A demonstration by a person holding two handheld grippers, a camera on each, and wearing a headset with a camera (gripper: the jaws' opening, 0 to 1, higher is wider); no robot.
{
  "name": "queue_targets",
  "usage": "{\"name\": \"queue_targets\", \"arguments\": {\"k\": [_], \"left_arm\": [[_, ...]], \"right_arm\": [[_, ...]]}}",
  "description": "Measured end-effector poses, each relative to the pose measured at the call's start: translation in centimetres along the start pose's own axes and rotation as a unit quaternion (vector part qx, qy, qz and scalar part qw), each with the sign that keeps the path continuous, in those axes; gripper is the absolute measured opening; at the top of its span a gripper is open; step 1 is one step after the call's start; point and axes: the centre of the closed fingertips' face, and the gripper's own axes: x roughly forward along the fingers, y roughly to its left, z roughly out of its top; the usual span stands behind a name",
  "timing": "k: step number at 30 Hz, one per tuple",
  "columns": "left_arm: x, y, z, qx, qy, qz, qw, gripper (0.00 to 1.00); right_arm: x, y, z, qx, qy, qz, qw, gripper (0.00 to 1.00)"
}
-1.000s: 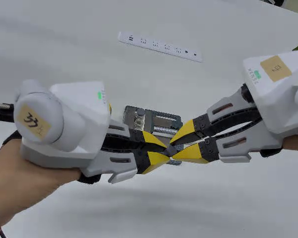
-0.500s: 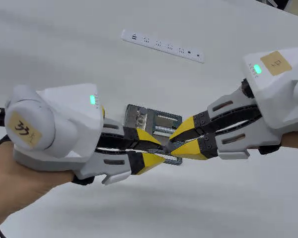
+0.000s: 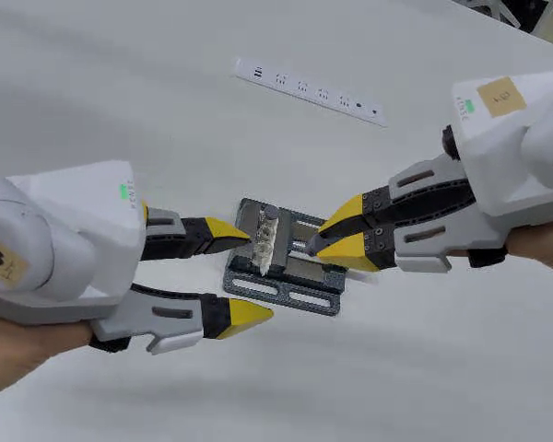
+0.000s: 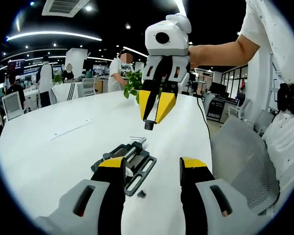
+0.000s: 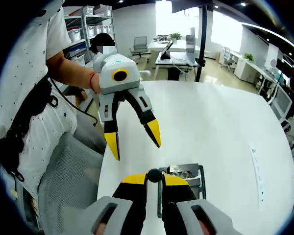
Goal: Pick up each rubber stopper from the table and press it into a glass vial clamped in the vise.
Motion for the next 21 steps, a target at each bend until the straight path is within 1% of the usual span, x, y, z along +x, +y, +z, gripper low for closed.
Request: {"name": "queue_targets", "arguments": {"k": [3, 6, 7, 9, 12, 14, 17, 19, 21], "left_arm": [[-0.3, 0.4, -0.2, 0.002, -0.004, 0.003, 1.0, 0.46], [-0.4, 0.9, -0.7, 0.0, -0.001, 0.01, 0.9999, 0.51], [-0.5, 1.1, -0.7, 0.004, -0.006, 0.013, 0.9999, 0.52], [-0.6, 1.3, -0.7, 0.001, -0.011, 0.014, 0.9998, 0.57], [-0.6, 1.6, -1.0, 0.005, -0.016, 0.017, 0.9997, 0.64], [-0.6, 1.6, -1.2, 0.005, -0.013, 0.015, 0.9998, 0.69], [-0.5, 1.7, -1.6, 0.013, -0.009, 0.013, 0.9998, 0.75], [-0.5, 1.8, -1.9, 0.014, -0.008, 0.011, 0.9998, 0.77], [-0.5, 1.9, -2.2, 0.015, -0.005, 0.011, 0.9998, 0.78]], "right_arm": [[0.5, -0.9, 0.0, 0.006, 0.009, -0.006, 0.9999, 0.05], [1.2, -2.0, -0.1, 0.012, 0.017, -0.012, 0.9997, 0.05], [1.5, -2.4, -0.1, 0.013, 0.021, -0.014, 0.9996, 0.05], [2.0, -3.2, -0.2, 0.018, 0.027, -0.02, 0.9993, 0.05], [2.8, -4.0, -0.3, 0.027, 0.032, -0.022, 0.9989, 0.05], [3.3, -4.5, -0.5, 0.029, 0.039, -0.026, 0.9985, 0.05], [4.3, -5.2, -0.9, 0.034, 0.051, -0.026, 0.9978, 0.05], [4.9, -5.5, -1.3, 0.035, 0.061, -0.026, 0.9972, 0.05], [5.4, -5.7, -1.5, 0.037, 0.065, -0.024, 0.9969, 0.05]]}}
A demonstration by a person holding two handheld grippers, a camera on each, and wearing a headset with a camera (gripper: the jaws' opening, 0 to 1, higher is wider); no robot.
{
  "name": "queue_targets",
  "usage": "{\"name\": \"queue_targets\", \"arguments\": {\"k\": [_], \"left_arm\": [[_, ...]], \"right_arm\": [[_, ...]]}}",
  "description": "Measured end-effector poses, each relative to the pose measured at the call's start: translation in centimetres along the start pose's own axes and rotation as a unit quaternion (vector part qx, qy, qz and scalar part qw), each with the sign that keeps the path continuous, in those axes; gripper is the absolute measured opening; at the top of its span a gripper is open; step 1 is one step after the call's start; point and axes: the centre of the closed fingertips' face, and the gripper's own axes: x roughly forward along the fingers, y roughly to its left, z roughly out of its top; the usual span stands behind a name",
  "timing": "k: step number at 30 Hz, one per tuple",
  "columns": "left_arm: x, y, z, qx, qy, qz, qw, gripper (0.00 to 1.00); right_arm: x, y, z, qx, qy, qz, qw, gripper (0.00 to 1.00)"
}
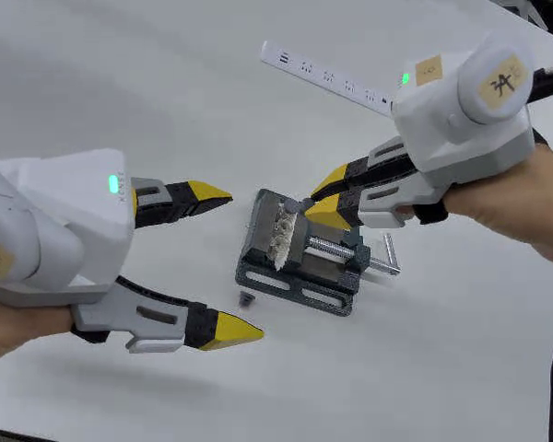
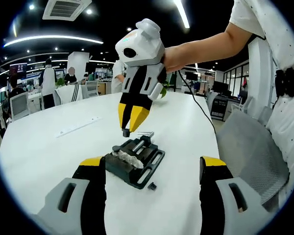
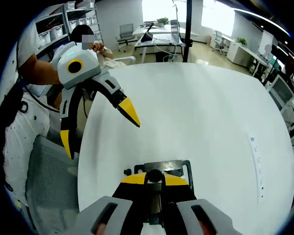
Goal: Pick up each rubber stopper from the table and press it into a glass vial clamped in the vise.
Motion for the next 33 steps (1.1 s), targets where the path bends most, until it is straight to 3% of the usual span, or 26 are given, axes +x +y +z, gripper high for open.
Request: {"name": "queue_targets", "arguments": {"k": [11, 16, 33], "left_arm": [[0.2, 0.4, -0.6, -0.002, 0.001, 0.001, 1.0, 0.87], [0.2, 0.4, -0.7, -0.005, -0.001, 0.002, 1.0, 0.9], [0.1, 0.5, -1.2, -0.011, -0.002, 0.002, 0.9999, 0.91]], "right_arm": [[3.0, -1.1, -1.7, -0.011, 0.043, -0.005, 0.999, 0.05], [3.8, -1.2, -2.0, -0.011, 0.047, -0.003, 0.9988, 0.05], [4.5, -1.3, -2.9, -0.022, 0.065, 0.0, 0.9976, 0.05]]}}
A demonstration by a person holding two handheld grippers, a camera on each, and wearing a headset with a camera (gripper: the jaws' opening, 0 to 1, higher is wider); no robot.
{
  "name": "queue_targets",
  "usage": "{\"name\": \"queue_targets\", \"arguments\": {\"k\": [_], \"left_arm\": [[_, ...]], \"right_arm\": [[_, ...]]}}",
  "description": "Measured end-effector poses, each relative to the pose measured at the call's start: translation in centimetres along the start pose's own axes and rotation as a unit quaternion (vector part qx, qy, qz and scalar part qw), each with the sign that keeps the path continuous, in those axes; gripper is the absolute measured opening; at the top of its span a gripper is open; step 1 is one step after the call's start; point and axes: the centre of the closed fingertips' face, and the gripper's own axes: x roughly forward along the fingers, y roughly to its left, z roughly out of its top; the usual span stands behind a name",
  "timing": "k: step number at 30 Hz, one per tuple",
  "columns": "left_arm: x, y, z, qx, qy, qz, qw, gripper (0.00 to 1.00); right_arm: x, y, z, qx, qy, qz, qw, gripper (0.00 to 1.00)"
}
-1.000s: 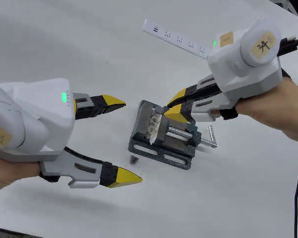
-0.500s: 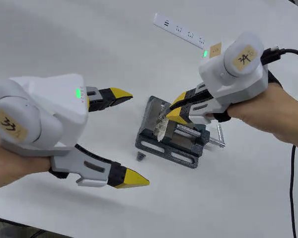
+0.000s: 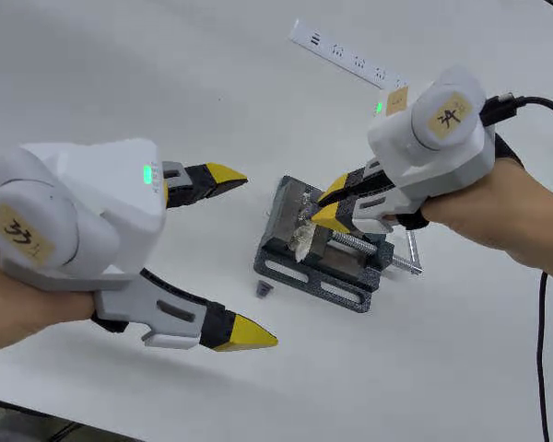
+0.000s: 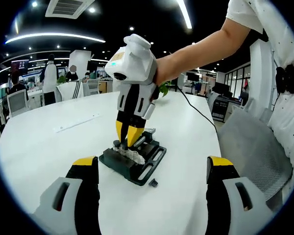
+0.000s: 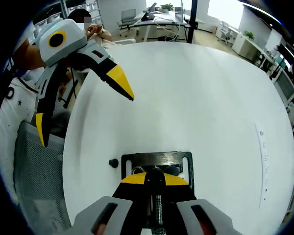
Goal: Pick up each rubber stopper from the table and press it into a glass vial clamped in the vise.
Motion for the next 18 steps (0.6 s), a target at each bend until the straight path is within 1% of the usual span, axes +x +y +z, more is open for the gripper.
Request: {"name": "queue_targets", "arguments": {"k": [8, 14, 18], "left_arm": [[0.05, -0.18, 0.0, -0.002, -0.001, -0.001, 1.0, 0.9], [0.01, -0.22, -0.15, -0.004, -0.001, -0.002, 1.0, 0.9], [0.05, -0.2, -0.18, -0.005, -0.001, -0.003, 1.0, 0.89]], "right_arm": [[0.02, -0.09, -0.03, -0.006, 0.004, -0.003, 1.0, 0.05], [0.05, -0.07, -0.12, -0.024, 0.014, -0.007, 0.9996, 0.05], [0.1, -0.11, -0.14, -0.021, 0.014, -0.007, 0.9996, 0.05]]}}
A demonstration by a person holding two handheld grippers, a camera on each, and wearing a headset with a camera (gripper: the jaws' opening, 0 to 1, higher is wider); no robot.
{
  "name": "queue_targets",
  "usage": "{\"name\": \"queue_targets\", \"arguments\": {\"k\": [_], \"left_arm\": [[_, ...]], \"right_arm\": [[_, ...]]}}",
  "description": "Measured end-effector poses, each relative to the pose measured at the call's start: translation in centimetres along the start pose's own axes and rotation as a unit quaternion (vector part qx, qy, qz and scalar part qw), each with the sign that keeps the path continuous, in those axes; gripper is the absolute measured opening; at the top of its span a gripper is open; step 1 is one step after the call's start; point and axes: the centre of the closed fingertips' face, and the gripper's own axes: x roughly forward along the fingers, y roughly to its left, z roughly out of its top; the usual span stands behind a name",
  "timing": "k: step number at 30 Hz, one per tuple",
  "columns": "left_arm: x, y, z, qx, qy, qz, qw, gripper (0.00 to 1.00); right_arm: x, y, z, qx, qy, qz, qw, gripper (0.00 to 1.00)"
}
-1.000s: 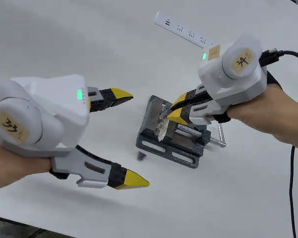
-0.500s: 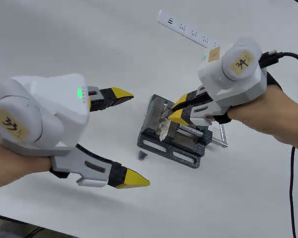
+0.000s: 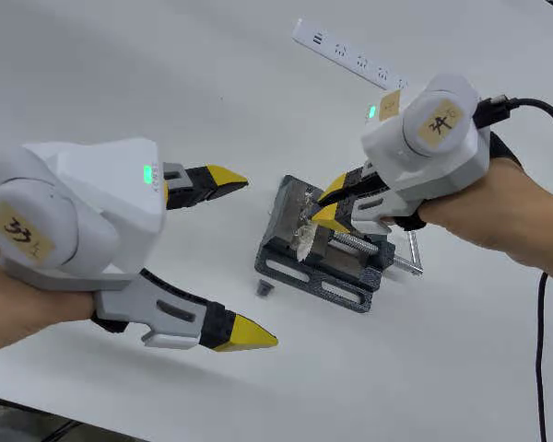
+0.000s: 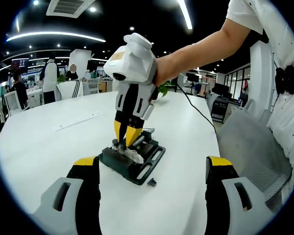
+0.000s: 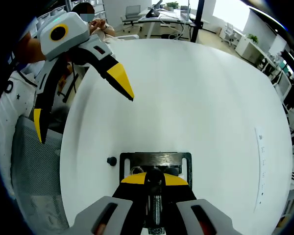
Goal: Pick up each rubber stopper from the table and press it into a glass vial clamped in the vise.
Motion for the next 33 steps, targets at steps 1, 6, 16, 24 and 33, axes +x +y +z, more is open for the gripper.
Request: {"name": "queue_targets", "arguments": {"k": [1, 6, 16, 24, 33], "left_arm": [[0.02, -0.02, 0.02, 0.001, 0.0, 0.0, 1.0, 0.89], [0.14, -0.07, 0.05, -0.001, -0.001, -0.002, 1.0, 0.88], [0.26, -0.16, 0.14, 0.0, -0.001, -0.003, 1.0, 0.88], [0.41, -0.3, 0.26, 0.001, 0.0, -0.004, 1.0, 0.87], [0.22, -0.16, 0.31, 0.0, 0.001, -0.002, 1.0, 0.87]], "right_arm": [[0.0, 0.05, 0.02, 0.001, 0.0, 0.0, 1.0, 0.05], [0.09, 0.09, -0.02, -0.003, 0.003, -0.003, 1.0, 0.05], [0.22, 0.17, 0.2, -0.008, 0.013, -0.005, 0.9999, 0.04], [0.22, 0.17, 0.15, -0.014, 0.022, 0.0, 0.9997, 0.05], [0.15, 0.2, 0.2, -0.015, 0.006, -0.002, 0.9999, 0.07]]}}
